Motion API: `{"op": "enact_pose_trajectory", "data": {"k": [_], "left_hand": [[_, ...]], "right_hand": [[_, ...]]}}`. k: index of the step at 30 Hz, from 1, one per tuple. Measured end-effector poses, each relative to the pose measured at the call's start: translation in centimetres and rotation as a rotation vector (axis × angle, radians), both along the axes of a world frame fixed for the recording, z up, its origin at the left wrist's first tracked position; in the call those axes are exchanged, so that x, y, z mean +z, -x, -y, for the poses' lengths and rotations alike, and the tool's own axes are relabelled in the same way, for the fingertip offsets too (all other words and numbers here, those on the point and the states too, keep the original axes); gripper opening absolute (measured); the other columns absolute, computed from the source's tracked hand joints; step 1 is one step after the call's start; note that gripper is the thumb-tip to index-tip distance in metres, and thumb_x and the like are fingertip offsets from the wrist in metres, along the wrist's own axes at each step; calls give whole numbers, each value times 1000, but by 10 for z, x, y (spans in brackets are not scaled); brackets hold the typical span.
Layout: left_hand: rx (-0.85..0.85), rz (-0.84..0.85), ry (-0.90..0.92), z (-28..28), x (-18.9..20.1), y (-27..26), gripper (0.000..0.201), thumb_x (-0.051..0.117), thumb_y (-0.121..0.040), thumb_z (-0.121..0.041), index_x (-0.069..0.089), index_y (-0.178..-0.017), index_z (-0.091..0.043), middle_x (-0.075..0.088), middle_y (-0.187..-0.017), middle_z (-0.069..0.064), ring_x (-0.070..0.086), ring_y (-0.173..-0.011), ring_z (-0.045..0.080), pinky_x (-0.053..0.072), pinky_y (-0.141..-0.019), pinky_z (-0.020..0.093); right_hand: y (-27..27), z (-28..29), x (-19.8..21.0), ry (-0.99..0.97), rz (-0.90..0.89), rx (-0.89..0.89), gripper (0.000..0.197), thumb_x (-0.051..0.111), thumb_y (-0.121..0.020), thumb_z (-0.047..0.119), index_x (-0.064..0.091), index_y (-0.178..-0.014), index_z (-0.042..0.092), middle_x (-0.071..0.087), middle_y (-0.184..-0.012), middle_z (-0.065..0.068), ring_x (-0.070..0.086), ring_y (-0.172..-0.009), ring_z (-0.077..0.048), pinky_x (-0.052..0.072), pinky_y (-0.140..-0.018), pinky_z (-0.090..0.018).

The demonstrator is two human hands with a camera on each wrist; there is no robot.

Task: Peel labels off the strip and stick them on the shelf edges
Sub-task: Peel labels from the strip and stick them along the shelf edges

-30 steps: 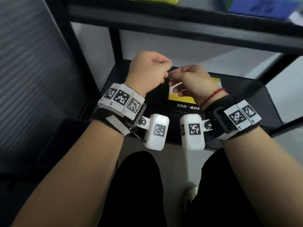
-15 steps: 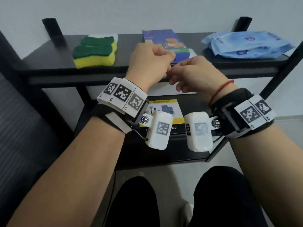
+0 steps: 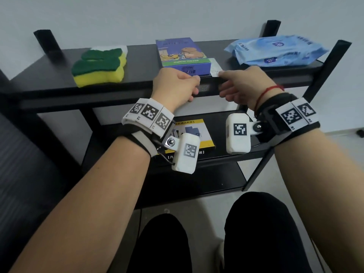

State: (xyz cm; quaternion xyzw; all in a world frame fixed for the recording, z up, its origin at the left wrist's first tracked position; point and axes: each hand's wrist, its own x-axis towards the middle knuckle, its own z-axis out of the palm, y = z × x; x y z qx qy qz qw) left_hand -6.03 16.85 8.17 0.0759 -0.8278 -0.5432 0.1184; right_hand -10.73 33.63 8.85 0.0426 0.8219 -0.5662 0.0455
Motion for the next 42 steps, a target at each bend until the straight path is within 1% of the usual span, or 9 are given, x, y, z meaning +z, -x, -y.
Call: {"op": "enact_pose_trajectory", "data": {"k": [8,14,18,22,25,29,34,39,42], "left_hand": [[-158,87,-156,-9,-7,4,26,65,-95,-45,75,-96,-21,79,-89,-4,70,-71,8,52,-62,20],[-263,125,-240,-12,-27,1,15,72,-94,-24,75,-106,-15,78,-98,3,69,-80,12,51,-64,22],[-234,145,-205,2,-44,-10,5,74,-92,-25,75,-96,-21,80,-87,-3,67,-67,6,51,-63,22],[-195,221,-178,28,-71,-26,20,76,-90,-26,75,-106,-15,81,-98,6,70,-81,14,51,-62,21],[-179,289,-170,51,-88,-40,29,75,-90,-28,72,-115,-14,81,-100,3,73,-83,10,50,-60,18],[-75,273,-220,80,-100,-57,19,71,-93,-35,75,-106,-22,81,-86,-10,72,-74,0,50,-61,17],[86,238,-230,106,-123,-71,7,71,-93,-30,76,-88,-28,80,-81,-12,70,-73,2,48,-64,18],[178,259,-232,120,-147,-80,5,72,-91,-31,77,-89,-30,80,-83,-11,71,-74,2,49,-62,18],[208,256,-246,124,-158,-82,6,72,-91,-32,77,-89,-30,80,-85,-10,71,-74,3,49,-63,18]], "right_hand": [[-19,-7,-4,99,-106,80,17,66,-93,20,71,-86,5,70,-62,-4,55,-41,-10,35,-38,-15],[-41,-19,-23,-78,79,414,12,73,-90,19,71,-81,13,75,-74,-5,58,-47,-9,38,-39,-13],[-37,-14,-31,-55,76,409,15,75,-89,27,72,-88,13,76,-80,-3,57,-50,-10,40,-42,-14],[-30,12,-43,61,-15,311,29,74,-90,28,74,-105,4,77,-92,-9,54,-49,-10,38,-40,-16],[-27,42,-60,59,-46,358,19,76,-88,21,72,-85,2,75,-88,-14,53,-47,-11,37,-41,-19],[-22,79,-86,13,-12,478,27,79,-85,23,62,-65,16,66,-61,3,55,-48,-11,37,-43,-23],[-19,116,-112,-9,29,605,23,79,-85,27,66,-70,16,68,-67,2,56,-50,-13,37,-47,-25],[-16,130,-133,43,45,588,22,74,-89,22,74,-99,3,71,-77,-3,54,-49,-12,41,-45,-21],[-19,134,-144,37,38,619,10,74,-89,20,75,-89,9,72,-74,-1,53,-49,-11,41,-45,-20]]}}
